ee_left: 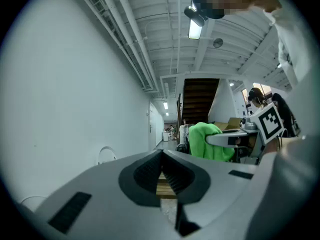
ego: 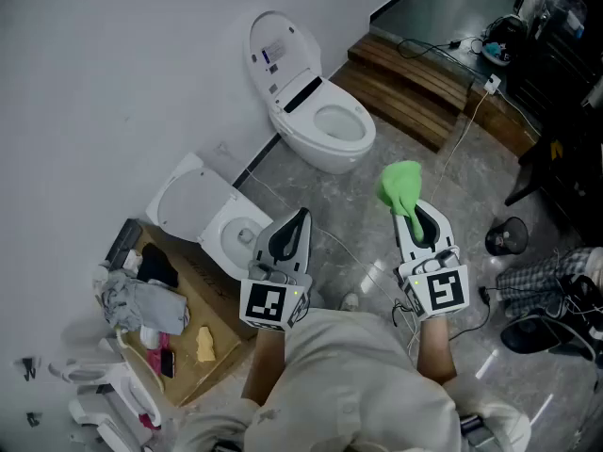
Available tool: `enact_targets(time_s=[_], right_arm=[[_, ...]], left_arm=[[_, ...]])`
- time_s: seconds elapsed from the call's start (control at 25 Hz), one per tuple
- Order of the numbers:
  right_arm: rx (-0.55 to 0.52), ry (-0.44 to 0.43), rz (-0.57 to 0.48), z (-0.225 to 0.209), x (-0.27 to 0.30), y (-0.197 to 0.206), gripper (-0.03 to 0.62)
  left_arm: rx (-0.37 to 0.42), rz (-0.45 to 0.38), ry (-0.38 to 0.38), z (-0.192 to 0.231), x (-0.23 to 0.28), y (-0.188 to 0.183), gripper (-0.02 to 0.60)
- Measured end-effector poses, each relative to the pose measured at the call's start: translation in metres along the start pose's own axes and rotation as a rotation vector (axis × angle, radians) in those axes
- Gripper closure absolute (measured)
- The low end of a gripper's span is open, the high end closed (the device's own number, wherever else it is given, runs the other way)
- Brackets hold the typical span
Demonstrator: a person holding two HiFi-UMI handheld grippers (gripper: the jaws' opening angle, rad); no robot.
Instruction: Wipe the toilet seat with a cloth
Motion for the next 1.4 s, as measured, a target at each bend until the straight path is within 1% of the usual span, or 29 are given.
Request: enact_targets(time_s=[0.28,0.48,0.64,0.84,1.04,1.2,1.4], right_arm=[[0.029,0.003,-0.002,-0.013,0.023,0.012,0.545],[0.013,0.007,0.006,-0.025,0.058,0.025,0.545],[0.006,0.015,0.014,-0.037,0.092,0.036,0.545],[0.012,0.031,0.048,-0.053,0.148,0.045,0.545],[0.014,0.039,0.076,-0.065,0.21,0.053,0.545],[0.024,0.054,0.1,-0.073,0.255,0.064,0.545],[0.019,0.075,0.116,-0.077,0.3,0.072,0.543]], left_arm=[[0.008,0.015,0.0,0.008,0.023,0.009,0.569],[0.005,0.025,0.0,0.029,0.055,0.019,0.569],[-0.001,0.03,0.016,0.051,0.088,0.029,0.569],[-0.013,0.035,0.046,0.09,0.137,0.032,0.569],[-0.019,0.033,0.069,0.137,0.188,0.03,0.569],[-0.031,0.053,0.083,0.174,0.221,0.041,0.569],[-0.041,0.053,0.104,0.213,0.255,0.049,0.569]])
Point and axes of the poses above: the fingertips, and each gripper's own axes: x forward along the fingers, z to its left, y out of its underside, the point moved 5 cm from there along -x, backward along the fingers, and after that the axes turned 2 degrees about y, right-handed, at the moved point
